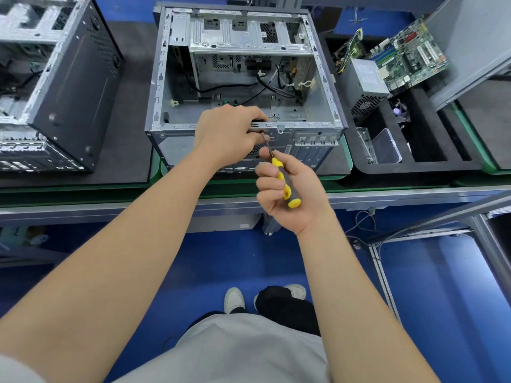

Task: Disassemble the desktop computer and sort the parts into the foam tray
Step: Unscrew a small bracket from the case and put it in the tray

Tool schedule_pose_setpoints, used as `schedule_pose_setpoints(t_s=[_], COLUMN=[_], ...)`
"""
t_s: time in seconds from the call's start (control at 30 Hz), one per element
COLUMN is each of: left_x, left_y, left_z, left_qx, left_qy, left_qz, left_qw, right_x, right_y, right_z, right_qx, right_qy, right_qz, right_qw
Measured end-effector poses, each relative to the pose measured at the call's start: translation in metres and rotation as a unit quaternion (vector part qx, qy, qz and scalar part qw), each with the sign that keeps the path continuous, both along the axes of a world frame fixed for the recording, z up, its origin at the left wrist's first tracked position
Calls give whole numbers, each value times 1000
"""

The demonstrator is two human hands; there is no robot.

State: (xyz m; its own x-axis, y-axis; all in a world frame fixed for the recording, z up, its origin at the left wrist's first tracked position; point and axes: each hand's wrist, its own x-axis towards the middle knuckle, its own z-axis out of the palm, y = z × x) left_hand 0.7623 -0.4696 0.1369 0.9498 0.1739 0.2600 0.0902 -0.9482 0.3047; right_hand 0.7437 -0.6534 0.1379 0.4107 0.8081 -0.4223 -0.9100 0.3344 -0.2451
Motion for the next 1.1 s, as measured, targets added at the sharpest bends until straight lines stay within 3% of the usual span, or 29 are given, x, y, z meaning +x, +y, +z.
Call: schedule_pose_setpoints(t_s=[0.1,0.17,0.27,0.33,0.37,0.4,0.5,0.53,0.57,0.63,0.7,0.77,0.83,0.9,0.93,1.0,1.1], left_x=[-1,0,1,2,2,1,1,0,0,-1,-1,-2,-2,-2,-2,-2,-2], left_y=[1,1,3,3,3,3,3,2,2,3,3,2,2,1,1,1,2], left_z=[0,0,1,2,1,1,0,0,0,0,1,1,1,1,1,1,0], left_qx=[-1,3,5,10,13,15,13,12,13,15,16,14,11,9,11,12,13], left_qy=[-2,2,15,19,20,19,10,9,8,5,2,2,4,2,0,-4,-10], left_qz=[-1,-4,-7,-8,-9,-11,-14,-14,-14,-17,-19,-18,-16,-15,-15,-17,-19], left_qw=[1000,1000,1000,1000,1000,1000,1000,1000,1000,1000,1000,1000,1000,1000,1000,1000,1000], right_x=[-7,-4,-1,-3,-6,-10,-21,-25,-27,-28,-28,-22,-13,-7,-4,-1,-2], right_y=[2,4,8,12,16,20,30,34,36,39,38,33,28,21,18,11,5], right_z=[-5,-4,4,7,8,7,0,-1,-3,-7,-8,-4,3,8,10,8,1], right_qx=[165,167,-7,-186,-278,-373,-592,-628,-651,-668,-647,-608,-547,-436,-374,-262,-99], right_qy=[148,162,37,-122,-214,-319,-582,-610,-617,-614,-614,-588,-484,-325,-259,-175,-61], right_qz=[1,-6,-18,-25,-31,-38,-34,-26,-23,-32,-55,-62,-40,-18,-13,-14,-30], right_qw=[975,973,999,975,936,870,556,483,440,418,449,530,681,839,891,949,993])
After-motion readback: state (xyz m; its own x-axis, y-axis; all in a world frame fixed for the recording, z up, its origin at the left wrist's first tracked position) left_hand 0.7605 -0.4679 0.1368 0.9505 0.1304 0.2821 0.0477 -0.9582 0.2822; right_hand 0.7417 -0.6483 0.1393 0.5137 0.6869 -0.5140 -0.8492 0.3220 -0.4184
